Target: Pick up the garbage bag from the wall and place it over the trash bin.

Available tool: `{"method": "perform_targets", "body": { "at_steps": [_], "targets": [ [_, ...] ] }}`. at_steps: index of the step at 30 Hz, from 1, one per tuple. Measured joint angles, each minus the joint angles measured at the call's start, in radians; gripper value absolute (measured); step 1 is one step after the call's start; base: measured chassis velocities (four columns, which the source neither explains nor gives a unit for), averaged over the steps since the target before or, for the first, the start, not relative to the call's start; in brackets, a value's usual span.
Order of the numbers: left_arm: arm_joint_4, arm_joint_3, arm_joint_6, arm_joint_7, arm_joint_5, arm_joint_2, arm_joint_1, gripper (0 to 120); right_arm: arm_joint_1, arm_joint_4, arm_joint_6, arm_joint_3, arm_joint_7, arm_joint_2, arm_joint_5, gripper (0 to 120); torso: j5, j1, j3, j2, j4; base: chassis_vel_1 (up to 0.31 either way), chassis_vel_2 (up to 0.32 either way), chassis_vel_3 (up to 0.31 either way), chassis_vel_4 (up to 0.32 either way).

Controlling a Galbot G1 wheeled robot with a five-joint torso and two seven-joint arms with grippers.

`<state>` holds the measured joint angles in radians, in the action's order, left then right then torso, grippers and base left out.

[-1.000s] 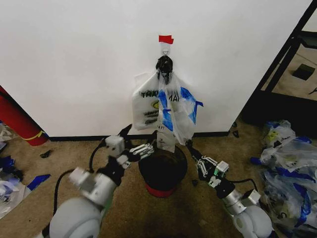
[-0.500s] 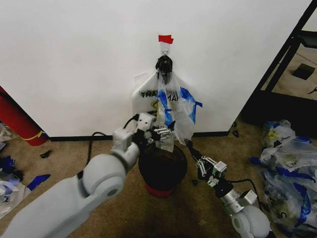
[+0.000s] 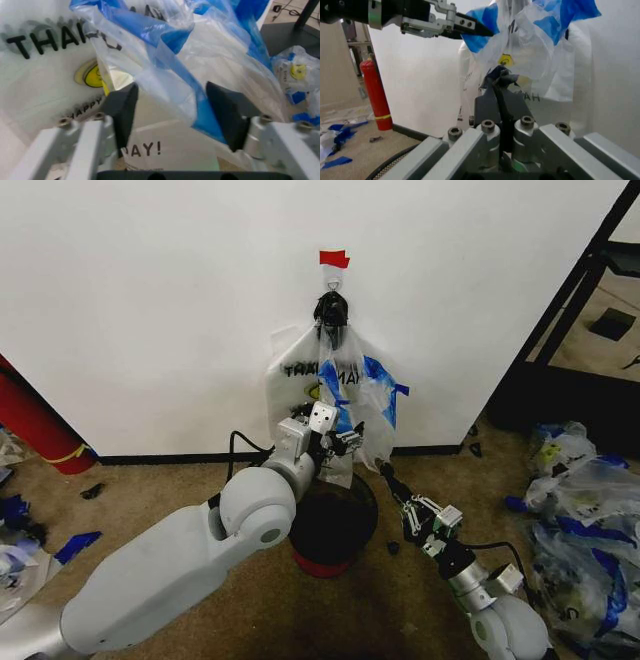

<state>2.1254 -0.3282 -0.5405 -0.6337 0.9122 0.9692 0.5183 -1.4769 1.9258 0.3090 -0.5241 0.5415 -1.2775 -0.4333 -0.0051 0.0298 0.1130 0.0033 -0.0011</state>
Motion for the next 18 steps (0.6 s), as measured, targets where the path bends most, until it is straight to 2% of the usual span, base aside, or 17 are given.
{"method": "perform_targets", "body": {
  "at_steps": [1,3,9,11,15,18],
  "targets": [
    [-0.001,0.0,0.003,-0.001,-0.006,0.0,0.002,48,0.001,-0.001,0.0,0.0,0.0,0.0,-0.001,0,-0.0001,0.0,0.0,0.0,-0.0001,0.0,0.0,0.0,0.0],
    [-0.001,0.0,0.005,-0.002,-0.009,0.0,0.002,46,0.002,-0.001,0.0,0.0,0.0,0.0,-0.001,0,-0.0001,0.0,0.0,0.0,-0.0001,0.0,0.0,0.0,0.0],
    [-0.003,-0.001,0.015,-0.004,-0.022,-0.003,0.005,19,0.008,-0.003,-0.001,0.004,0.0,-0.001,-0.003,0,-0.0001,0.0,0.0,0.0,-0.0001,0.0,0.0,0.0,0.0],
    [-0.003,-0.001,0.018,-0.004,-0.023,-0.003,0.006,16,0.008,-0.003,-0.002,0.004,-0.001,-0.001,-0.004,0,-0.0001,0.0,0.0,0.0,-0.0001,0.0,0.0,0.0,0.0],
    [0.0,0.005,0.026,-0.002,-0.024,-0.002,0.013,0,0.007,-0.001,-0.003,0.003,-0.004,-0.001,-0.006,0,-0.0001,0.0,0.0,0.0,-0.0002,0.0,0.0,0.0,0.0],
    [0.004,0.013,0.037,0.004,-0.026,-0.005,0.02,0,0.005,0.005,-0.005,0.002,-0.007,0.0,-0.008,0,0.0,0.0,0.0,0.0,-0.0002,0.0,0.0,0.0,0.0]
  ]
}}
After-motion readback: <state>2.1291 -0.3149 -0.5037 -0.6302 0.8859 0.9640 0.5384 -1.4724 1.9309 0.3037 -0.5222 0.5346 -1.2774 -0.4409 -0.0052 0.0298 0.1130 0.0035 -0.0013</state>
